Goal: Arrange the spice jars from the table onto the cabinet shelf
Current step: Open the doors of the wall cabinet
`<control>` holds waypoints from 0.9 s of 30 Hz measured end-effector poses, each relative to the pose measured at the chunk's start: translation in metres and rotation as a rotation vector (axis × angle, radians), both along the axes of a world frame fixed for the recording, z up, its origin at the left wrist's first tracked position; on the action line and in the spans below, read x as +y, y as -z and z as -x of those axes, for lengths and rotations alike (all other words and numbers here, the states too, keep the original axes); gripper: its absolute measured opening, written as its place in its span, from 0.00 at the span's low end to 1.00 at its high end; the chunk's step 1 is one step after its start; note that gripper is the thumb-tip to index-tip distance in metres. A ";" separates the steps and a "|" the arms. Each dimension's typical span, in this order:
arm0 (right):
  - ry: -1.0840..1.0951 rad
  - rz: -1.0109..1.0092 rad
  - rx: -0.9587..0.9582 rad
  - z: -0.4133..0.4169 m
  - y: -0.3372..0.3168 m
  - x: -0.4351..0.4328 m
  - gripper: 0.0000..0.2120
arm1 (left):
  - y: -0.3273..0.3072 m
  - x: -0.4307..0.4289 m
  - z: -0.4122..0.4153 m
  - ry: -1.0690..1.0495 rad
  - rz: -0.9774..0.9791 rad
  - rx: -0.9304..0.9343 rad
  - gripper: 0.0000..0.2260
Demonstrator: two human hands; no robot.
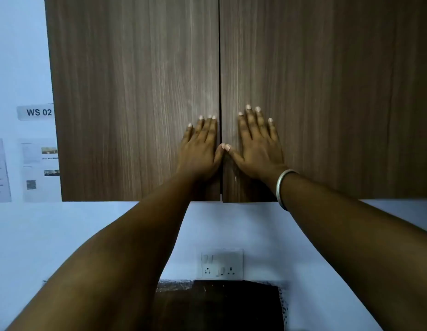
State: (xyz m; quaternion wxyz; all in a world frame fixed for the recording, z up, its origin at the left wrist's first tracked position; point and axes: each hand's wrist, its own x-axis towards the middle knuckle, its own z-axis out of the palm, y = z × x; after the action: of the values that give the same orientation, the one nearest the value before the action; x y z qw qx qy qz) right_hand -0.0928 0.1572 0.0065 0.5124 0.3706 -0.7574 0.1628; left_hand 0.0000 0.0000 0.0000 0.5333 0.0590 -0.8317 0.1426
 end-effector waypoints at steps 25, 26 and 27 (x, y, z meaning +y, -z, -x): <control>-0.479 0.530 -0.127 -0.141 0.014 0.135 0.41 | 0.002 0.199 -0.095 1.735 -0.919 0.028 0.15; -0.507 0.528 -0.176 -0.146 0.014 0.160 0.42 | 0.003 0.216 -0.093 1.778 -0.859 0.000 0.16; -0.520 0.528 -0.197 -0.150 0.015 0.182 0.42 | 0.004 0.232 -0.089 1.844 -0.809 -0.034 0.17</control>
State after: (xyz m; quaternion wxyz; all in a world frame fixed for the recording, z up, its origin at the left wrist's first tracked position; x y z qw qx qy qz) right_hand 0.0574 0.3394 -0.0088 0.4568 0.3880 -0.6156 0.5117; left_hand 0.0885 0.2320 -0.0036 0.3635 -0.4332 -0.5460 -0.6181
